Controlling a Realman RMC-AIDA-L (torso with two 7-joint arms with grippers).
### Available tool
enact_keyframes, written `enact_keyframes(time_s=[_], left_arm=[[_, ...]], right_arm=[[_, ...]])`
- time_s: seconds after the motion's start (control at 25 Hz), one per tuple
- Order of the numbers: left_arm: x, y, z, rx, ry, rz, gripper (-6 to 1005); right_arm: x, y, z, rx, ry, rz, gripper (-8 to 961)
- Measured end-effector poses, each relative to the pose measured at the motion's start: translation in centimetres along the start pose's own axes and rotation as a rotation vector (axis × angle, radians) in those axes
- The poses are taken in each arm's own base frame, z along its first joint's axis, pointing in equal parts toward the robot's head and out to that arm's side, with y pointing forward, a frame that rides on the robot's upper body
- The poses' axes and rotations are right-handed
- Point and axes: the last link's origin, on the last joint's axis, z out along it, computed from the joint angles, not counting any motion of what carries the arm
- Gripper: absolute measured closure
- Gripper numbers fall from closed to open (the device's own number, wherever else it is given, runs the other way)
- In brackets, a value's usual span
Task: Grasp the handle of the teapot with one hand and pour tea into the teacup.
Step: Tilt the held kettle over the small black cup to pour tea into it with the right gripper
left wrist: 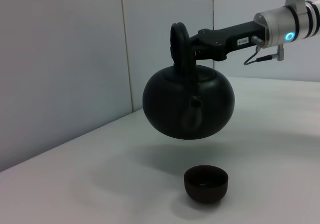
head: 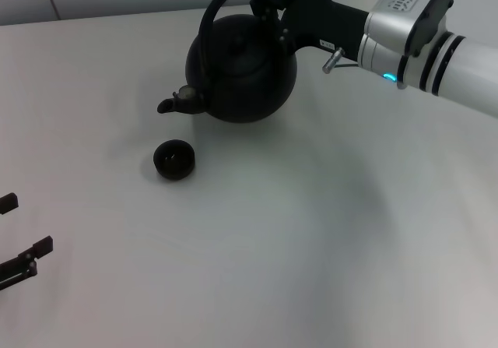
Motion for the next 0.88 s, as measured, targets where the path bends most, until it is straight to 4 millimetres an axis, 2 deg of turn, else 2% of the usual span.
enact_keyframes(time_s=[0.52,0.88], left_arm=[[0.17,-0.05,0.30,0.000,0.009,-0.004,198],[0.19,-0.02,0.36,0.001,0.011,-0.010,198]], right_arm=[[-0.55,0.40,0.55,-0.042,-0.004,-0.235,877],[-0.96,0.39,0.75,-0.048,-0.017,-0.328,877]])
